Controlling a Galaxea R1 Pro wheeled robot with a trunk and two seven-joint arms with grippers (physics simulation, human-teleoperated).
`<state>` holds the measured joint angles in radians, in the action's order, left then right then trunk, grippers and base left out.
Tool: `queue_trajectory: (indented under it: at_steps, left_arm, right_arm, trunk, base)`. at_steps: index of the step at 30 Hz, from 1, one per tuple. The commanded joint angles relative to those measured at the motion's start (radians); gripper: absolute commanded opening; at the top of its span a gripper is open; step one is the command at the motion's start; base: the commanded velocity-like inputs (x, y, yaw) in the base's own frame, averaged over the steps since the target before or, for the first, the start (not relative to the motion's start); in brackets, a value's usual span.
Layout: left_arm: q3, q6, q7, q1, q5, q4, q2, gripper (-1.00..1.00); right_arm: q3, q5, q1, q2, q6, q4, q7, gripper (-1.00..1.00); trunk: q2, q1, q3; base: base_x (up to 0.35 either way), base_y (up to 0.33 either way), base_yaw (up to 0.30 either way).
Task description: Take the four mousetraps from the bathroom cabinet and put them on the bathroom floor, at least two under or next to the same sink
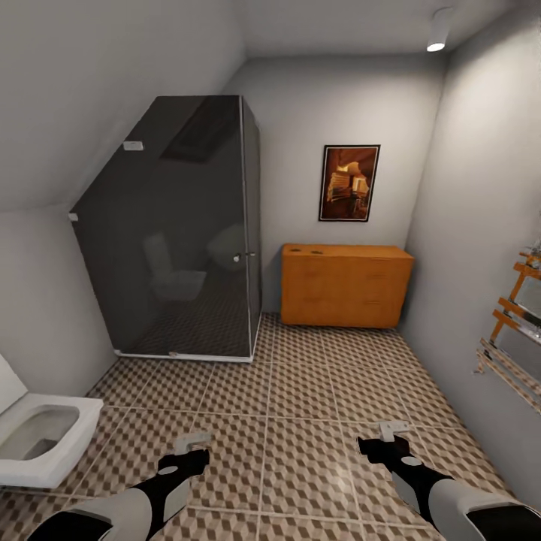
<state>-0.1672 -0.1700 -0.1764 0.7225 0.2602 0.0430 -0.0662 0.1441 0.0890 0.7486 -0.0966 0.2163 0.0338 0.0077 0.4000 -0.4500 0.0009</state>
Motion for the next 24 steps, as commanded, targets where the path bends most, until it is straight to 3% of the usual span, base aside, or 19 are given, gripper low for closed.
queue_trajectory:
  at_steps: [1,18,24]
  left_arm:
    - [0.0,0.0,0.0,0.0,0.0,0.0,-0.001,1.0]
    - [0.0,0.001,0.0,0.0,0.0,0.0,-0.004,1.0]
    - [0.0,0.001,0.0,0.0,0.0,0.0,-0.004,1.0]
  right_arm:
    - [0.0,0.0,0.0,0.0,0.0,0.0,0.0,1.0]
    - [0.0,0.0,0.0,0.0,0.0,0.0,0.0,1.0]
    - [0.0,0.0,0.0,0.0,0.0,0.0,0.0,1.0]
  trunk:
    - [0.0,0.0,0.0]
    - [0.0,0.0,0.0]
    - [0.0,0.0,0.0]
  base:
    - [0.325,-0.084,-0.132]
    - [0.325,-0.088,-0.023]
    - [0.325,-0.097,0.095]
